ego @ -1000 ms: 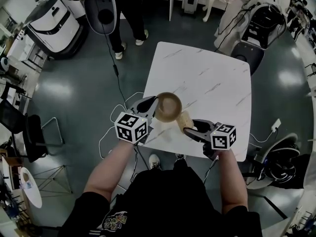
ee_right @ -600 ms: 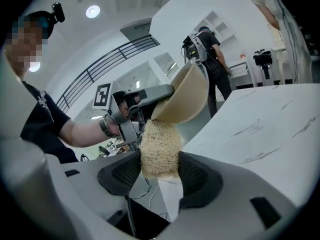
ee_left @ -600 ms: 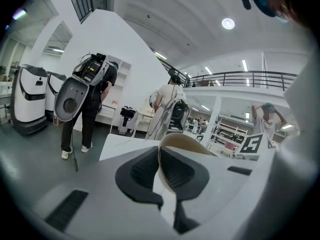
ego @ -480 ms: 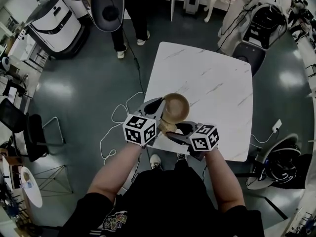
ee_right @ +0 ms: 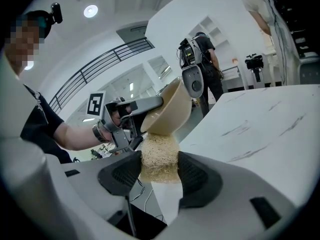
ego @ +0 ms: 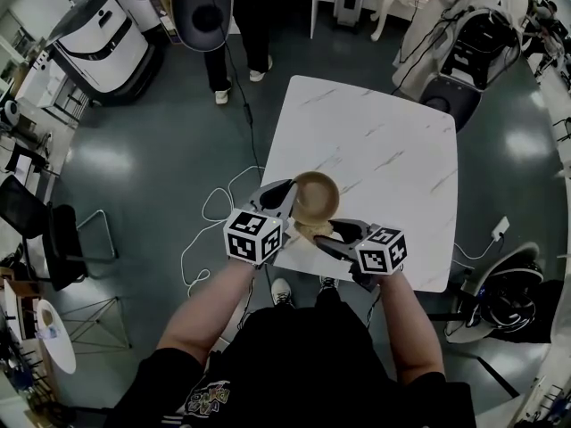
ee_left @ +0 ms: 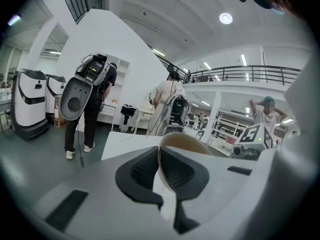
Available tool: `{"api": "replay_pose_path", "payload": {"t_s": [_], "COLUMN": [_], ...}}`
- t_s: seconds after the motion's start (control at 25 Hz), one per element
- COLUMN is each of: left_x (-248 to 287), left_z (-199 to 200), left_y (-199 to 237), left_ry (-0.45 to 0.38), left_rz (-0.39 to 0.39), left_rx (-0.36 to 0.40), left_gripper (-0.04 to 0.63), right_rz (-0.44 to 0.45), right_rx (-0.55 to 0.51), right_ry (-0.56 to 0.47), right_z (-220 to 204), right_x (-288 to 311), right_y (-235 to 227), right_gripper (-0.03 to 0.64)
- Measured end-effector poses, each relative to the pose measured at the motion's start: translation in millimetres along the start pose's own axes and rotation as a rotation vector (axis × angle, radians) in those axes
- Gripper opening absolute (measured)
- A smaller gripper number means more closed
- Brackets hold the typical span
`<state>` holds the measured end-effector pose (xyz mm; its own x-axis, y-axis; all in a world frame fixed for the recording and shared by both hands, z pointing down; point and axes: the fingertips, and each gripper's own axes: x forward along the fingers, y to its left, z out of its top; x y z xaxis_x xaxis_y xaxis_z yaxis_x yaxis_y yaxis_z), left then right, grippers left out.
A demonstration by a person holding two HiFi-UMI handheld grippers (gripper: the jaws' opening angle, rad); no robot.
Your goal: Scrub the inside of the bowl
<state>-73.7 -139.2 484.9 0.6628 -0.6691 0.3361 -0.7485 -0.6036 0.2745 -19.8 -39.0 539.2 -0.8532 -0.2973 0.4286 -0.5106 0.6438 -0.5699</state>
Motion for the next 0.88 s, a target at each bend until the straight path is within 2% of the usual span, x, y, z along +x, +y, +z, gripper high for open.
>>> {"api": "replay_pose_path", "payload": {"t_s": [0.64, 0.88], "left_x": [10.5, 21.0], "left_z": [-19.0, -36.7], "left_y": [11.4, 1.9], "left_ry": [0.079, 0.122], "left_rz": [0.1, 0.082], "left_rx": [0.059, 0.057], "left_gripper": [0.019, 0.018], "right_rz": [-0.19, -0.262], "right_rx": [0.034, 0.081], "right_ry": [-0.104, -0.187], "right_z": [1.6, 8.0], "right_x": [-60.5, -84.4], "right_y": [-43.6, -63.1], "right_gripper": [0.235, 0.235]}}
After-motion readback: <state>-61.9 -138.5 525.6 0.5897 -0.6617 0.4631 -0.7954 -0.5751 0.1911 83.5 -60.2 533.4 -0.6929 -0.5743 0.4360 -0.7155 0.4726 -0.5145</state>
